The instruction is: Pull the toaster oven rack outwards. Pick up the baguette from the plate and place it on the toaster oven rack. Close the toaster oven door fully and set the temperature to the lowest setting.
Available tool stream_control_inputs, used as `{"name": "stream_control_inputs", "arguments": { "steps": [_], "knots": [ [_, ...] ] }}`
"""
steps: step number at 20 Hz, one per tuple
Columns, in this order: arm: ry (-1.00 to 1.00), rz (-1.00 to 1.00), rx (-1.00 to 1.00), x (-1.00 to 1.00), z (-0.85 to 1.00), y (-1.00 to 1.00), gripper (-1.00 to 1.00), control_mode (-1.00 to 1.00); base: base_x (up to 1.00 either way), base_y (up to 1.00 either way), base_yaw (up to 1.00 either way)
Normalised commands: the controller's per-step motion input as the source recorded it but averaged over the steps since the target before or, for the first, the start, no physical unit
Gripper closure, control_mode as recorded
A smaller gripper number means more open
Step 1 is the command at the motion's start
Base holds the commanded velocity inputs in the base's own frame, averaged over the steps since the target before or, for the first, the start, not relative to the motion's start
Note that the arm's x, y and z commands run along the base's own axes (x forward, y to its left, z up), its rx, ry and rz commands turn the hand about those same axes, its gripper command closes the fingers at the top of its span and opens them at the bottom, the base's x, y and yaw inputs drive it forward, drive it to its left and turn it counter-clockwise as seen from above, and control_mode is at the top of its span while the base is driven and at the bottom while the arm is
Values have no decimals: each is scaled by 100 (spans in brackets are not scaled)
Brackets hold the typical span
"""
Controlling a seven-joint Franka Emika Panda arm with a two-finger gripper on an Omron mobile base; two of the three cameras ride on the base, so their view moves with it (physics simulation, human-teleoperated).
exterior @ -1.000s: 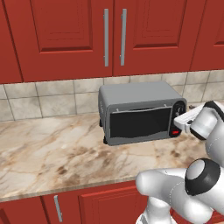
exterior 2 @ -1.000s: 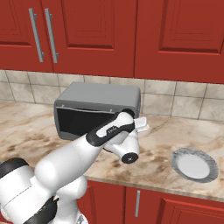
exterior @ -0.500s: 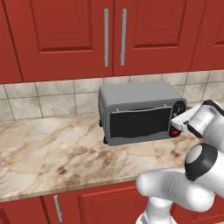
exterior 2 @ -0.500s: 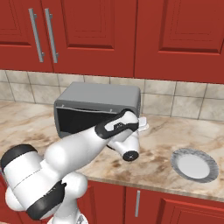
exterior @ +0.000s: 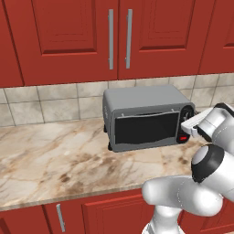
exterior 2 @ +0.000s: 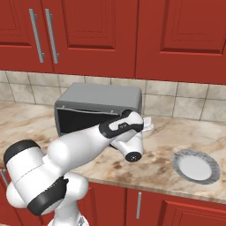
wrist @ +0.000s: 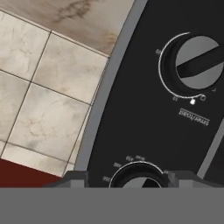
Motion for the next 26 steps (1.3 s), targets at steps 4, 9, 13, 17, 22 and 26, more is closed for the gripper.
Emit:
{"name": "stream_control_inputs", "arguments": {
  "steps": [4,9,13,17,22,26],
  "knots": [
    [-1,0,0,15,-6,0,-100,-100,0,0,0],
    [-1,0,-6,21,-4,0,-100,-100,0,0,0],
    [-1,0,-11,26,-5,3,-100,-100,0,0,0],
    [-1,0,-13,29,-6,9,100,-100,0,0,0],
    [-3,0,-14,24,-7,5,100,-100,0,0,0],
    [-4,0,-14,23,-5,5,100,-100,0,0,0]
  ]
}}
